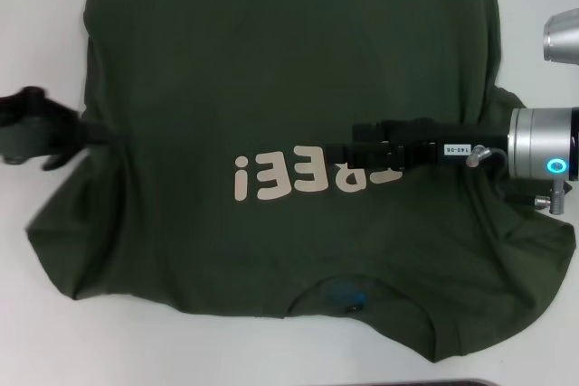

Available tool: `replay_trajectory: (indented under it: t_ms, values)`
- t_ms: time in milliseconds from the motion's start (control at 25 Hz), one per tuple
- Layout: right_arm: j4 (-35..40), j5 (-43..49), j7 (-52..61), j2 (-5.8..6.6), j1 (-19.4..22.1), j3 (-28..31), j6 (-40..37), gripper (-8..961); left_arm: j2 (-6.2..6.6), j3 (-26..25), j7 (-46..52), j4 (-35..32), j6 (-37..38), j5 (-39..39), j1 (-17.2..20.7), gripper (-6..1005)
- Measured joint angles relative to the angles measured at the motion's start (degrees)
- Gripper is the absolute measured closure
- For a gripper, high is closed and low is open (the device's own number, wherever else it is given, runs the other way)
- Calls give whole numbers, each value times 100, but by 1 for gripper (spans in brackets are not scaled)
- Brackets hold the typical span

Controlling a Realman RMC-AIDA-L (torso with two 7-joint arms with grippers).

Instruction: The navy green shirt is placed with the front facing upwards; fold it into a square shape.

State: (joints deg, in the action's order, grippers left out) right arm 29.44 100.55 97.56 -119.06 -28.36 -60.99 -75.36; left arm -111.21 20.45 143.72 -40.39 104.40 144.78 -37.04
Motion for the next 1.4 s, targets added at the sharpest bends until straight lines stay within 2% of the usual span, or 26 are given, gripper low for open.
replay_trajectory:
  t_ms: [200,600,680,720,840,920,1000,1160,1240,1400]
  values:
    - [-27,0,-12,-6,-4,-9,5,47,-305,-8,4,251,-532,-213,-99,992]
    - [-65,0,-26,-16,-20,7,4,47,-493,74,-51,1264,-1841,-715,-269,985]
    - [-64,-1,-23,-16,-21,11,4,48,-550,37,-100,1360,-1977,-839,-272,979]
    - [-65,0,-21,-16,-21,13,3,48,-618,24,-246,1380,-1963,-1034,-254,976]
    - [-64,0,-14,-15,-21,16,3,48,-655,41,-344,1376,-1913,-1156,-223,968]
    - [-63,-1,-12,-14,-15,17,4,48,-654,114,-358,1370,-1867,-1164,-186,962]
    - [-62,0,-10,-10,-7,17,5,48,-635,172,-344,1369,-1856,-1157,-164,903]
    - [-62,-1,-3,-3,-11,16,8,48,-439,676,-138,1349,-1682,-1136,-14,785]
    - [-61,-1,-2,-3,-25,17,9,48,-357,842,-72,1332,-1493,-1136,6,598]
    - [-61,-1,66,12,-62,17,15,48,-234,1092,-63,1067,-893,-1126,102,442]
